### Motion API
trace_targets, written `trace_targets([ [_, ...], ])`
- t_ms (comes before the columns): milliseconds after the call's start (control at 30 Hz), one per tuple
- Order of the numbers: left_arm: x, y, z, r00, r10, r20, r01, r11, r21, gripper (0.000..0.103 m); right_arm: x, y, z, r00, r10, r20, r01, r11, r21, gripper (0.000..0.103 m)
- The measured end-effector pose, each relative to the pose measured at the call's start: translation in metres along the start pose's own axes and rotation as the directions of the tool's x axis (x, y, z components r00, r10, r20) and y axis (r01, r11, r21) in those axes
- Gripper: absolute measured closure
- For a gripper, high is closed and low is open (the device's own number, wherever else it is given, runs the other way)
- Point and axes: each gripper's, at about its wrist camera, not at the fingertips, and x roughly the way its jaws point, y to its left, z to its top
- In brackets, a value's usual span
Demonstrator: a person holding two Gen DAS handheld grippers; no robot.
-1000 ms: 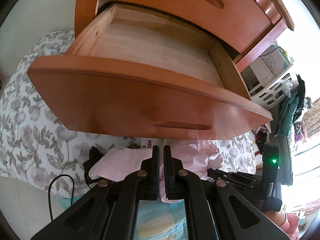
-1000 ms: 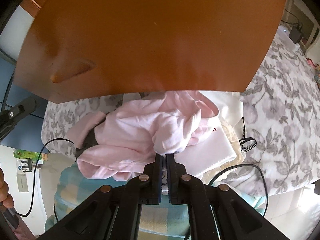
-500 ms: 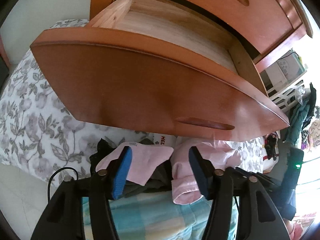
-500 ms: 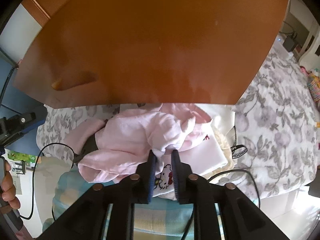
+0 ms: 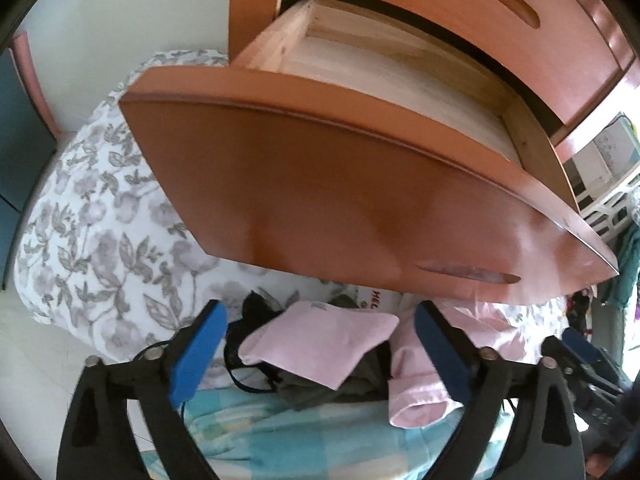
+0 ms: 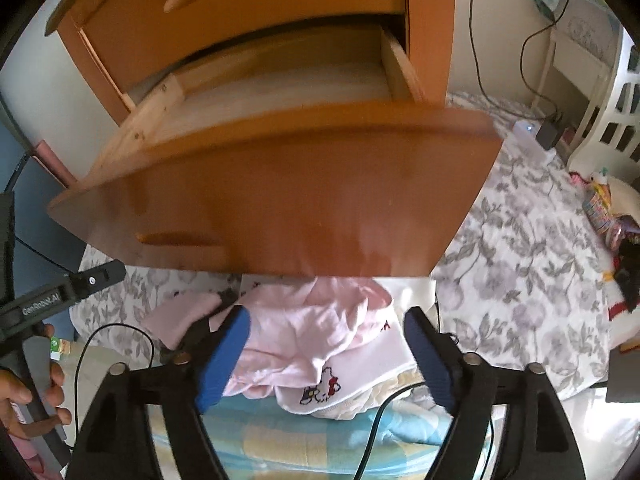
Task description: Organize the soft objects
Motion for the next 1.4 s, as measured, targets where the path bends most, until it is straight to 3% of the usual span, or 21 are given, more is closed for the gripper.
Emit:
trace_targets([
  [100, -0.003, 0.001, 0.001, 1.000, 0.015, 0.016, -0.015, 1.000, 0.000, 0.005, -0.004, 0.001, 0.003, 1.000, -0.011, 0.021, 0.012, 1.000, -0.006, 0.000],
  [500, -0.027, -0.009, 0.003, 0.993, 0.050, 0.107, -0.055, 0.997, 0.047, 0.005, -0.025, 0.003, 0.007, 0.995, -0.053, 0.089, 0.054, 0.999, -0.006, 0.000],
  [667, -0.045, -0.013, 0.002, 0.985, 0.038, 0.168, -0.048, 0.997, 0.056, 0.005, -0.040, 0.003, 0.009, 0.989, -0.071, 0.132, 0.071, 0.997, 0.006, 0.000],
  [833, -0.062, -0.018, -0.001, 0.972, 0.081, 0.221, -0.099, 0.992, 0.074, 0.005, -0.056, 0.003, 0.007, 0.982, -0.094, 0.166, 0.093, 0.996, 0.012, 0.000],
  [1067, -0.083, -0.023, -0.011, 0.964, 0.093, 0.248, -0.116, 0.990, 0.082, 0.005, -0.079, 0.004, -0.001, 0.973, -0.112, 0.202, 0.110, 0.994, 0.025, 0.000],
  [1200, -0.098, -0.028, -0.019, 0.954, 0.108, 0.280, -0.139, 0.986, 0.094, 0.005, -0.093, 0.006, -0.007, 0.967, -0.116, 0.226, 0.114, 0.993, 0.022, 0.000],
  [1400, -0.120, -0.038, -0.035, 0.923, 0.158, 0.351, -0.215, 0.968, 0.130, 0.005, -0.111, 0.011, -0.018, 0.960, -0.120, 0.253, 0.118, 0.993, 0.023, 0.000],
])
